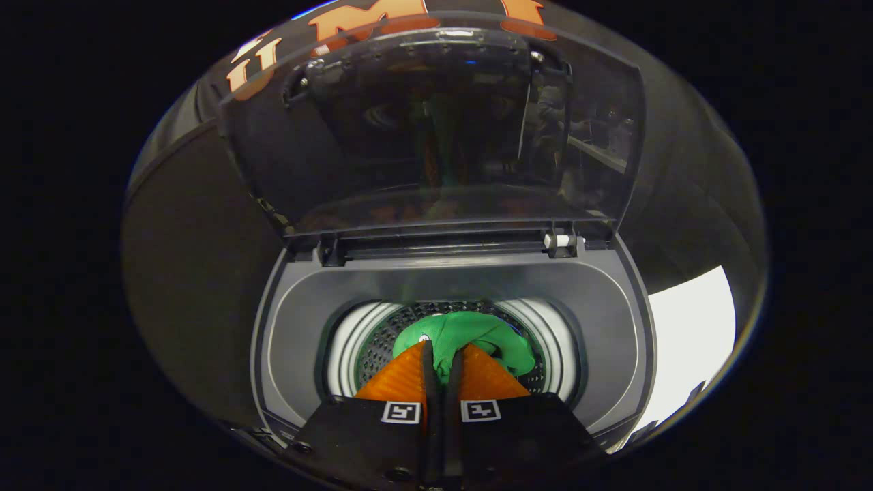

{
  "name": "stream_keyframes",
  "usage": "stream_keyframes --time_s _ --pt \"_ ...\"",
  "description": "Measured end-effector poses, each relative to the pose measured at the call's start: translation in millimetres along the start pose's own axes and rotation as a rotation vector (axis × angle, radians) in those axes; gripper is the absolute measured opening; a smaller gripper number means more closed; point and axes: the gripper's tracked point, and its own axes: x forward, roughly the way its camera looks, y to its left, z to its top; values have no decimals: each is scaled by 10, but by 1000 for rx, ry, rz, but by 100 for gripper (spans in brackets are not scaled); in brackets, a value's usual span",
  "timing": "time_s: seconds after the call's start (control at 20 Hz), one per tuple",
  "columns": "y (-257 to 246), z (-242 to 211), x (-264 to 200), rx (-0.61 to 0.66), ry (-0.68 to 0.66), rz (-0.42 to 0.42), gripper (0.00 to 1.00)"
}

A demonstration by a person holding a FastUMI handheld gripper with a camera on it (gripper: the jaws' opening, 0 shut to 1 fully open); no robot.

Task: Put the clothes into the washing machine and then close the washing machine lid.

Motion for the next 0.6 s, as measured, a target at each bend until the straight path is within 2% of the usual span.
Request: stream_keyframes --time_s 0.25,0.4,0.5,0.6 --pt "-15 -118 126 -4 67 -11 11" --pt "0 -174 153 0 82 -5 22" --pt "10 -142 121 2 68 -2 25" --pt "-9 -109 93 -14 53 -7 23"
